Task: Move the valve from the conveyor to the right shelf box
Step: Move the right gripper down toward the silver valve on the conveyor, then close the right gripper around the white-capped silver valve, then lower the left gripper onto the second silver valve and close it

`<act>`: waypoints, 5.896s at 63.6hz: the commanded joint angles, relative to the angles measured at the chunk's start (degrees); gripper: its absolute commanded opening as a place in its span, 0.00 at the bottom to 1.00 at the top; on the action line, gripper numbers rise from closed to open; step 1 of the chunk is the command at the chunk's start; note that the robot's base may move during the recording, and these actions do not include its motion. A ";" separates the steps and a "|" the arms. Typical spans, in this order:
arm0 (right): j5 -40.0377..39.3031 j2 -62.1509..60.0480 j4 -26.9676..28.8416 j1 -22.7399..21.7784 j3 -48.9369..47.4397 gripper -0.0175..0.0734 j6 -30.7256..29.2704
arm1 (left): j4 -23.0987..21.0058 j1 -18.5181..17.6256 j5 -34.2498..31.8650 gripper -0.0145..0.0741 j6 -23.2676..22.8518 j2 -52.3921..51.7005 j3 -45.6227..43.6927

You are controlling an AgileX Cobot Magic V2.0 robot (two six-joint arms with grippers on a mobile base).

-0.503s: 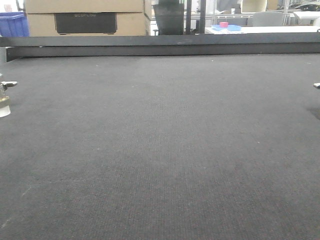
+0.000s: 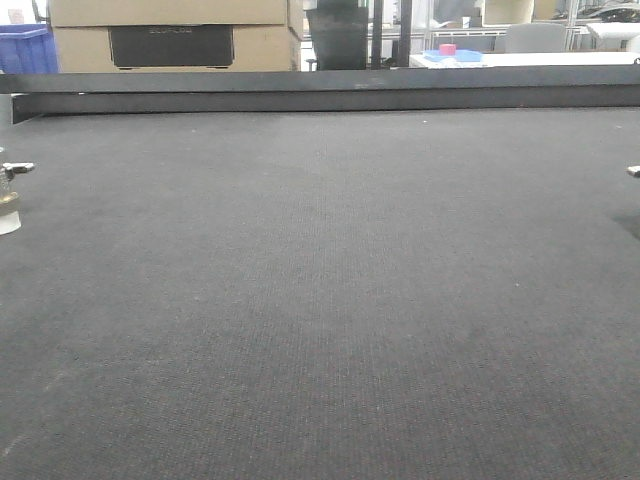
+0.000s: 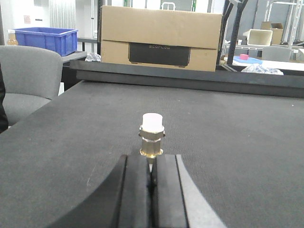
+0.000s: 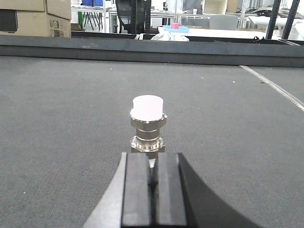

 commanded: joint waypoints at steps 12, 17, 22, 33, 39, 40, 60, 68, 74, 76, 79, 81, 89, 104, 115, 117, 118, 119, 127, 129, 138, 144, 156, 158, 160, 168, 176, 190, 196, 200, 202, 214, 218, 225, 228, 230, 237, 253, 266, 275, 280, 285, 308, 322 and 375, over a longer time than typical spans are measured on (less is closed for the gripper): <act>-7.06 -0.22 0.20 -0.11 -0.04 0.01 0.11 | -0.24 0.10 -2.83 0.04 -0.07 -0.31 -0.16; -8.16 -0.22 0.20 -0.11 -0.04 0.01 0.11 | -0.34 0.10 -3.54 0.04 -0.07 -0.31 -0.16; -9.79 -0.22 0.20 -0.11 -0.04 0.01 0.11 | -0.34 0.10 -4.37 0.04 -0.07 -0.31 -0.16; -12.90 -0.22 0.20 -0.11 -0.88 0.01 0.11 | -0.34 0.10 -11.00 0.04 -0.07 -0.31 -0.16; -7.92 -0.22 0.20 -0.11 -7.17 0.01 0.11 | -0.34 0.10 -6.98 0.04 -0.07 -0.31 -5.54; -6.86 -0.22 0.20 -0.11 -8.30 0.01 0.11 | -0.34 0.10 -6.11 0.04 -0.07 -0.31 -6.54; 9.19 8.65 0.20 -0.11 -31.33 0.52 0.11 | -0.15 0.10 19.35 0.37 -0.07 14.17 -31.27; 9.31 15.48 0.20 -0.11 -34.88 0.78 0.11 | -0.15 0.10 25.26 0.68 -0.07 22.68 -38.68; 9.39 19.74 0.20 -0.11 -35.80 0.82 0.11 | -0.15 -0.02 29.04 0.85 -0.07 28.89 -42.89; 8.34 21.48 0.09 -0.11 -35.80 0.82 0.11 | -0.15 -0.13 29.89 0.86 -0.07 30.40 -44.35; 7.52 23.81 0.09 -0.11 -36.17 0.82 0.11 | -0.15 -0.68 31.05 0.84 -0.07 32.81 -46.41; 7.79 25.17 0.09 -0.11 -36.96 0.82 0.11 | -0.15 -1.20 32.06 0.83 -0.07 34.11 -47.69; 14.55 32.75 0.20 -0.11 -44.07 0.82 0.11 | -0.09 -3.45 39.61 0.82 -0.07 40.39 -54.28; 37.81 53.03 -0.08 -0.11 -66.90 0.82 0.11 | 0.17 -7.63 49.71 0.82 -0.07 50.95 -64.02; 55.82 66.42 -3.23 -0.11 -80.87 0.82 -0.14 | 0.21 -8.02 50.82 0.82 -0.07 54.90 -65.61; 57.99 68.04 -4.11 -0.11 -82.26 0.82 -0.28 | 0.21 -8.02 50.96 0.82 -0.07 55.16 -65.61; 58.65 68.79 -4.44 -0.11 -82.83 0.82 -0.28 | 0.21 -8.02 50.96 0.82 -0.07 55.30 -65.61; 59.14 69.88 -4.82 -0.11 -83.33 0.82 -0.43 | 0.21 -8.02 50.96 0.82 -0.07 55.30 -65.61; 60.68 75.25 -6.40 -0.11 -84.90 0.82 -2.99 | 0.21 -8.02 51.00 0.82 -0.07 55.40 -65.61; 60.79 76.58 -6.40 -0.11 -84.90 0.82 -3.01 | 0.21 -8.02 51.00 0.82 -0.07 55.40 -65.61; 61.45 81.97 -6.40 -0.11 -84.90 0.82 -3.12 | 0.21 -8.02 51.00 0.82 -0.07 55.40 -65.61; 61.17 85.69 -6.29 -0.11 -84.90 0.82 -3.56 | 0.21 -8.02 51.00 0.82 -0.07 55.40 -65.61; 59.28 91.87 -4.54 -0.11 -84.90 0.82 -4.09 | 0.21 -8.02 51.00 0.82 -0.07 55.40 -65.61; 58.91 92.66 -3.83 -0.11 -84.90 0.82 -4.20 | 0.21 -8.02 51.00 0.82 -0.07 55.40 -65.61; 58.25 93.45 -3.27 -0.11 -84.90 0.82 -4.20 | 0.21 -8.02 51.00 0.82 -0.07 55.40 -65.61; 56.58 96.55 -1.38 -0.11 -84.90 0.82 -5.46 | 0.21 -8.02 51.00 0.82 -0.07 55.40 -65.61; 56.38 99.21 -0.50 -0.11 -84.90 0.82 -5.57 | 0.21 -8.02 51.00 0.82 -0.07 55.40 -65.61; 55.06 102.69 -0.63 -0.11 -84.90 0.82 -7.02 | 0.21 -8.02 51.00 0.82 -0.07 55.43 -65.61; 54.78 103.85 -1.02 -0.11 -84.90 0.82 -7.02 | 0.21 -8.02 51.00 0.82 -0.07 55.43 -65.61; 54.69 104.38 -1.18 -0.11 -84.90 0.82 -7.02 | 0.21 -8.02 51.00 0.82 -0.07 55.43 -65.61; 54.69 104.65 -1.32 -0.11 -84.90 0.82 -7.02 | 0.21 -8.02 51.00 0.82 -0.07 55.43 -65.61; 54.69 105.39 -2.29 -0.11 -84.90 0.82 -7.02 | 0.21 -8.02 51.00 0.82 -0.07 55.43 -65.61; 54.69 105.39 -2.39 -0.11 -84.90 0.82 -7.02 | 0.21 -8.02 51.00 0.82 -0.07 55.43 -65.61; 54.69 105.50 -2.39 -0.11 -84.90 0.81 -7.02 | 0.21 -8.02 51.00 0.82 -0.07 55.43 -65.61; 54.66 105.49 -2.39 -0.11 -84.90 0.79 -7.02 | 0.21 -8.02 51.00 0.82 -0.07 55.43 -65.61; 54.66 105.49 -2.39 -0.11 -84.90 0.76 -7.02 | 0.21 -8.02 51.00 0.82 -0.07 55.43 -65.61; 54.66 105.49 -2.39 -0.11 -84.90 0.59 -7.02 | 0.21 -8.02 51.28 0.82 -0.07 55.42 -65.61; 57.71 105.03 -2.39 -0.11 -85.19 0.01 -7.02 | 0.31 -8.02 53.84 0.82 -0.07 55.82 -66.03; 56.86 98.80 -1.14 -0.11 -85.03 0.02 -7.02 | 1.74 -7.90 61.37 0.82 -0.07 61.49 -73.29; 55.36 92.51 0.52 -0.11 -83.11 0.02 -7.02 | 3.58 -7.52 65.14 0.82 0.69 68.39 -78.84; 54.81 89.72 1.28 -0.11 -81.40 0.02 -7.02 | 3.42 -5.63 67.91 0.82 3.14 72.13 -82.59; 54.81 87.62 1.51 -0.11 -79.88 0.02 -7.02 | 1.12 -2.00 69.29 0.82 6.25 76.50 -85.81; 53.35 83.01 2.52 -0.11 -75.25 0.02 -7.02 | -10.43 7.93 69.29 0.82 17.67 93.30 -94.18; 53.24 83.01 2.95 -0.11 -75.25 0.02 -7.02 | -4.05 4.28 67.62 0.82 18.20 101.12 -94.41; 53.13 83.01 3.84 -0.11 -75.25 0.02 -7.02 | -3.26 2.68 65.03 0.82 14.48 115.78 -100.93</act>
